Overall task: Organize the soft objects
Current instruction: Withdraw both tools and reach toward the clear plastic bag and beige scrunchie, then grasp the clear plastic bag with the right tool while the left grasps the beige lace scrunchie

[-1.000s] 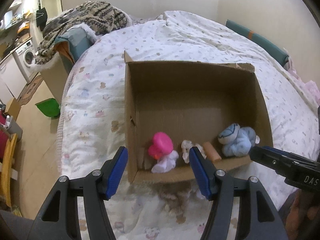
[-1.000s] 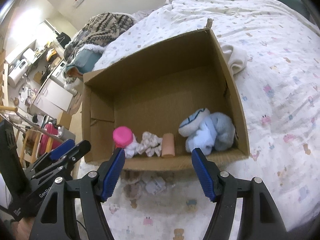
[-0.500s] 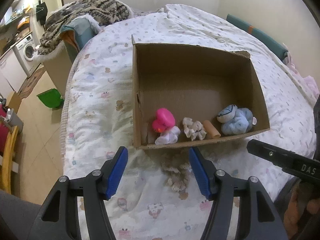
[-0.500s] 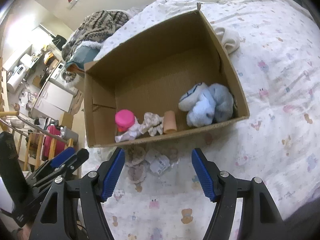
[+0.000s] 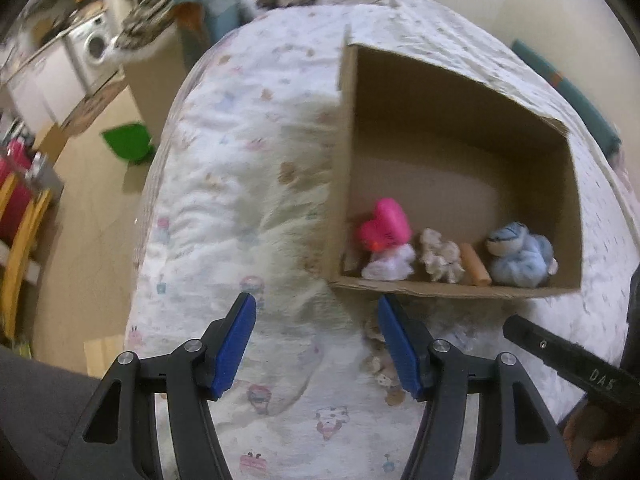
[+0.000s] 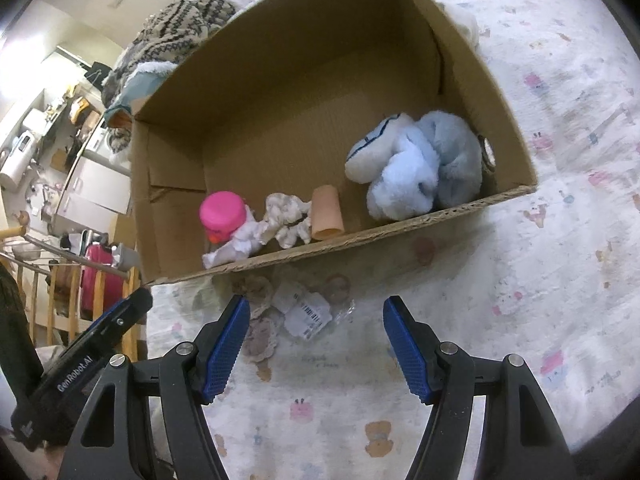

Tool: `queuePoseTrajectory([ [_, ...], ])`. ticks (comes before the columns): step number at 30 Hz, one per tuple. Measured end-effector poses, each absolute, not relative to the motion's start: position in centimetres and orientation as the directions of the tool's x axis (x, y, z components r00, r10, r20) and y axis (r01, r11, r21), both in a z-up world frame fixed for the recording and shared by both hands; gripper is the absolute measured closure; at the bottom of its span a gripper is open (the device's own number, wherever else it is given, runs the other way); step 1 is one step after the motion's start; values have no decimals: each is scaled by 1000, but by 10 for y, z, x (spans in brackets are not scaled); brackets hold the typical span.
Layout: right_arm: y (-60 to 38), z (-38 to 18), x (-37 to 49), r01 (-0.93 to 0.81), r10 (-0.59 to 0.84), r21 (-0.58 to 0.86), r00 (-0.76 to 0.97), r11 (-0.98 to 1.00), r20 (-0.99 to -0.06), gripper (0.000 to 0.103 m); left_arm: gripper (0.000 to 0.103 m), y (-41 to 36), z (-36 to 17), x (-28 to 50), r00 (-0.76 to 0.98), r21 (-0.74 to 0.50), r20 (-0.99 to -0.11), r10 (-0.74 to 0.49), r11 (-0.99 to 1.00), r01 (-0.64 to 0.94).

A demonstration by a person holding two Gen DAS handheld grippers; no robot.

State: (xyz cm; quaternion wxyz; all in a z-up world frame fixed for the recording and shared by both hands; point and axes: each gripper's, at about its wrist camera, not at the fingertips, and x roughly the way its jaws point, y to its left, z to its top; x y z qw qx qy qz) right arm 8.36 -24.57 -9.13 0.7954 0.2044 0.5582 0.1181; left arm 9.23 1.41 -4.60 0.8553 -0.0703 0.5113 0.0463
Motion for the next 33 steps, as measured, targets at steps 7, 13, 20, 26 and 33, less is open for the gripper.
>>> queuePoseTrajectory([
  [7,-211,-126,98,-24,380,385,229,923,-896,30,43,16,-55,97,443,-96,-896,-8,980,-176],
  [13,-185,-139,108,-94,297,283,233,955,-926,33,43,3,-56,97,451,-59,-893,1,991,-121],
  [20,-191,-141,107,-104,240,222,207,969,-949,75,43,-1,-61,99,441,-60,-897,-6,992,-108],
  [26,-203,-131,97,-85,207,193,201,977,-958,75,42,-15,-78,98,376,-105,-923,-84,994,-35],
  [33,-218,-103,77,-52,241,235,224,971,-944,75,41,-50,-105,104,296,-74,-951,-93,994,75],
])
